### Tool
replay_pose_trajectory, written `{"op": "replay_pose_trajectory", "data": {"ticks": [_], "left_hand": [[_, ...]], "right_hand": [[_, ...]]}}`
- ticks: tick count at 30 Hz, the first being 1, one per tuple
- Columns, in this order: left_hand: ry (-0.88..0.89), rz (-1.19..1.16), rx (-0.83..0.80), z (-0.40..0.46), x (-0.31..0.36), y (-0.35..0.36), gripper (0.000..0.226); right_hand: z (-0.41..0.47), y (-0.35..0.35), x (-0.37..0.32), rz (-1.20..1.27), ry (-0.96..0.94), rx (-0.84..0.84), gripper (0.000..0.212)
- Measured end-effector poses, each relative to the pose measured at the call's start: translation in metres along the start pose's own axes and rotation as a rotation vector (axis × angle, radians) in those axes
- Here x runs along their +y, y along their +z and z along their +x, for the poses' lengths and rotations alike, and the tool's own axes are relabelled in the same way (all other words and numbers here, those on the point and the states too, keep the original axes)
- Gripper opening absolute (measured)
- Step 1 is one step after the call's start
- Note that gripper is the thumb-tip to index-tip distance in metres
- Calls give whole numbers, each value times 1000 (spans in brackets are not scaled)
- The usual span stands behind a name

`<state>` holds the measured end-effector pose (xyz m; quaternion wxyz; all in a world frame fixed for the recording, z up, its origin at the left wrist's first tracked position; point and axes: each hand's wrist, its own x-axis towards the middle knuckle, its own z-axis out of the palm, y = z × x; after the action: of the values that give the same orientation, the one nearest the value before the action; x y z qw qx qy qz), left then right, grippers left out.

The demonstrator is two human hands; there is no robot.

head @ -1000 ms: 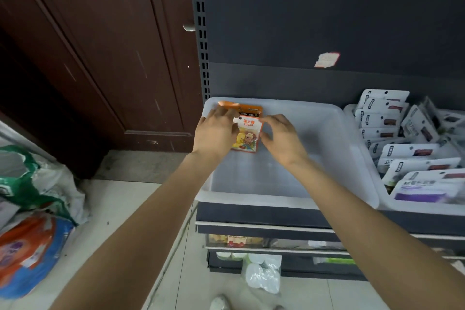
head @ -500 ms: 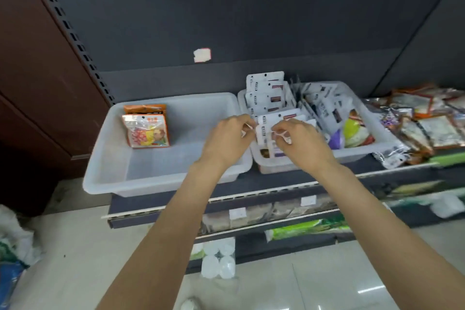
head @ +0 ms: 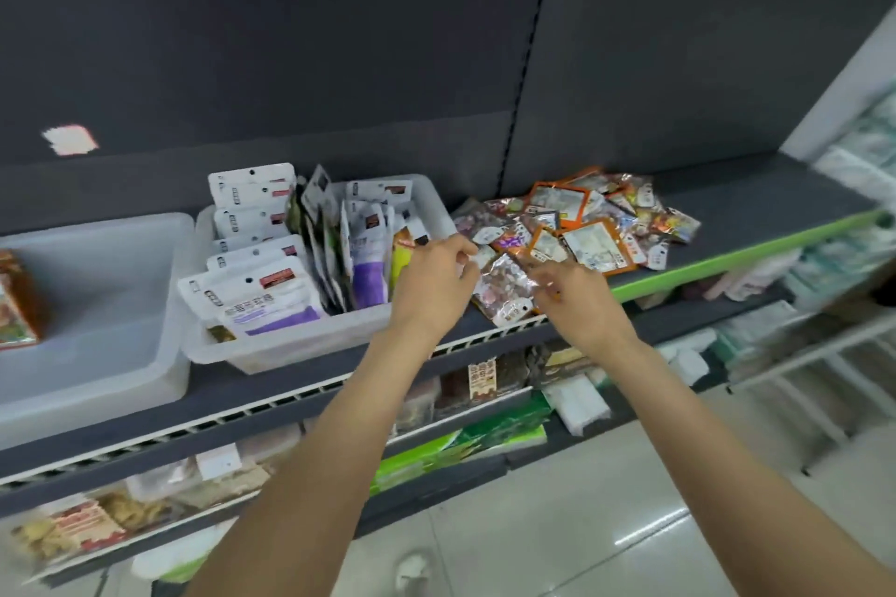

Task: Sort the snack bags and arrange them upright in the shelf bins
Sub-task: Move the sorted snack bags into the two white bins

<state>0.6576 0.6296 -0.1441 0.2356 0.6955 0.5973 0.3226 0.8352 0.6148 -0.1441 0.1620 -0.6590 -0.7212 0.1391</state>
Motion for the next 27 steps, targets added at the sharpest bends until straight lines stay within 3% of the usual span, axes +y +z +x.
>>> {"op": "replay_pose_trajectory", "data": {"ticks": [6,11,17,20,23,27], "left_hand": [[78,83,-48,71,28,92,25],[13,165,-131,129,32,154,33],[-161,332,-304,164,13,195,60],[-206,296,-386,161,8,208,84],[-267,266,-323,157,12,223,92],[-352,317,-137,156,29,242,77]], "right_hand": [[55,-8,105,-2,106,1,30],[107,-9,171,-20,130,-49,36],[160,-6,223,-20,110,-108,51],[182,1,244,-82,58,-211,71],[197,7,265,-167,20,-310,89],[207,11,287,-146,-61,-249,87]]}}
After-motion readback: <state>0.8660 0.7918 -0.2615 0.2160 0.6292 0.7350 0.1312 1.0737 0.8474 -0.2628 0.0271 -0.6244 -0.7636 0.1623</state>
